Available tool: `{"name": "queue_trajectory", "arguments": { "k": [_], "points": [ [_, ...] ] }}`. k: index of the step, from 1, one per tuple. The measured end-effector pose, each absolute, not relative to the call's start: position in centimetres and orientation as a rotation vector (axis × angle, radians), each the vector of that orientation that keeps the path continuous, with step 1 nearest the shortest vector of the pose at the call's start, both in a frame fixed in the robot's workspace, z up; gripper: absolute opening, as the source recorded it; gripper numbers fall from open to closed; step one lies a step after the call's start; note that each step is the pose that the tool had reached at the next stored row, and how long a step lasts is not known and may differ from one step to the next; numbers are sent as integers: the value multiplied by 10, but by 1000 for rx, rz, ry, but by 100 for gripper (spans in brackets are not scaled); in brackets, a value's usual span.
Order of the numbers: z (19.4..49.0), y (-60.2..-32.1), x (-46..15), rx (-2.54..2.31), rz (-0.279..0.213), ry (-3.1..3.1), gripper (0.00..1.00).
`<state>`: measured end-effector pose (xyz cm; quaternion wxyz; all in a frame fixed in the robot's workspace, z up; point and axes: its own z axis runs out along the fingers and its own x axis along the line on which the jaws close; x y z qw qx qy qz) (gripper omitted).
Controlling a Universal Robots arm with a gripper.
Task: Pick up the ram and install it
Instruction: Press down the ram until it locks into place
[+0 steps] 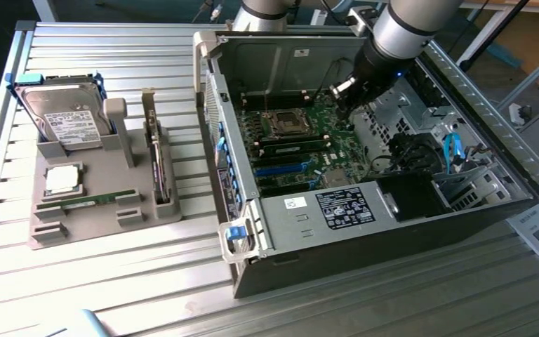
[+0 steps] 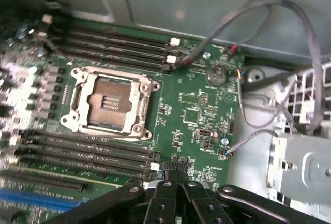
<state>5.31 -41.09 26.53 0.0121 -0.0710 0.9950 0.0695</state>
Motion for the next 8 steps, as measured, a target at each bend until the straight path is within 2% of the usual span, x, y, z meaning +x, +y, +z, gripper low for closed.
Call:
{"name": "queue_trajectory", "arguments": {
  "k": [8],
  "points": [
    [265,-411,53,-38,213,3102,10]
  ]
}}
